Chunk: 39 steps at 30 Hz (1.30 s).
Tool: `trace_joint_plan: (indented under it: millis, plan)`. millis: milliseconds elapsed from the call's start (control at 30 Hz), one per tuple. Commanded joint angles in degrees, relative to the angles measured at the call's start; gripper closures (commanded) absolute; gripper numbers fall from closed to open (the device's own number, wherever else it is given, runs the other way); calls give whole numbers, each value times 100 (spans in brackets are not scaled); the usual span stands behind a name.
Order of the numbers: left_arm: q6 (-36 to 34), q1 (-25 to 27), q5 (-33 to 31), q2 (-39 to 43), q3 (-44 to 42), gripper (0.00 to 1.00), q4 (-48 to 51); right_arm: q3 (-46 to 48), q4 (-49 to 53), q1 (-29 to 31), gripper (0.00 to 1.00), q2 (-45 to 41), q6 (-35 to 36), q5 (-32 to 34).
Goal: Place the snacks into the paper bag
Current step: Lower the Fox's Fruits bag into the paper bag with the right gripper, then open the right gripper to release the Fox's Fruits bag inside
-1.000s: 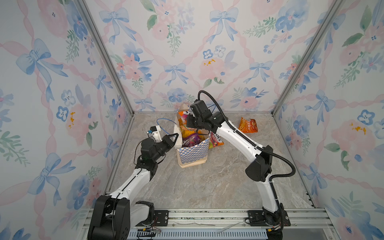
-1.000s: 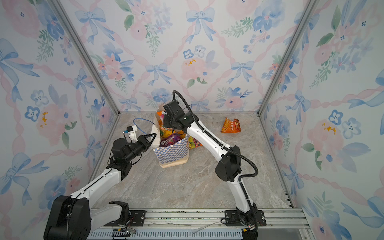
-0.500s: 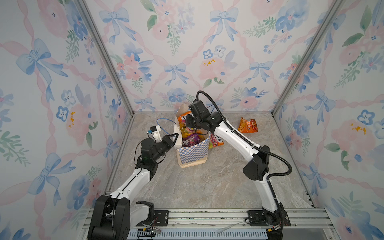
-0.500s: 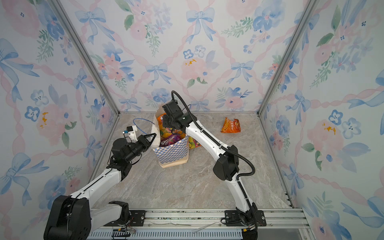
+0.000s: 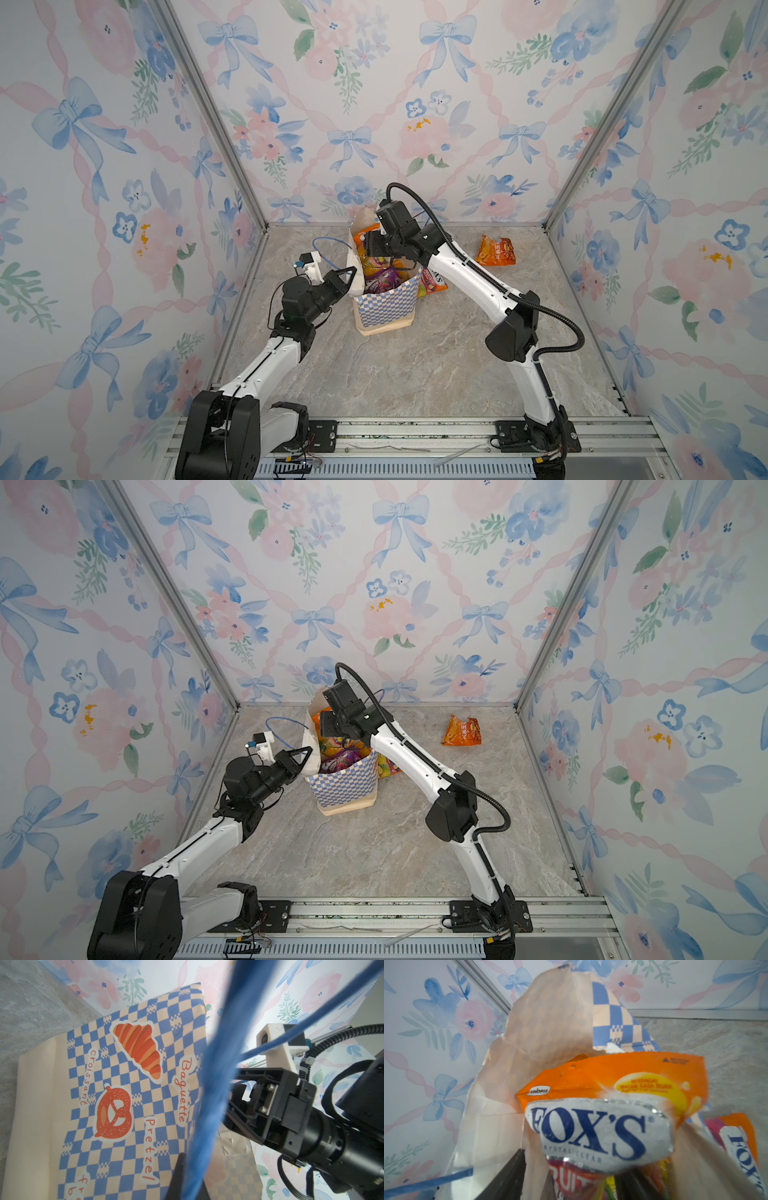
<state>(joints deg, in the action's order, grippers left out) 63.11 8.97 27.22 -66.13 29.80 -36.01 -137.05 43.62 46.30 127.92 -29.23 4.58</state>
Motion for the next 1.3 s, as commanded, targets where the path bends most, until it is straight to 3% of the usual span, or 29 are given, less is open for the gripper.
trace_joint_plan:
  millis: [0,600,933,1267]
  plan:
    - [-1,8,86,160,-139,100,-3,-331,284,116,28,-462,548,-545]
    - [-26,-10,12,278,-82,100,55,497,652,240,17,-1784,1365,-376]
    - [-97,-18,-32,198,-81,100,173,2058,149,1,4,-3028,1631,111]
    - [-132,-18,73,79,40,100,208,2736,-838,-339,3,-3067,1119,-1506]
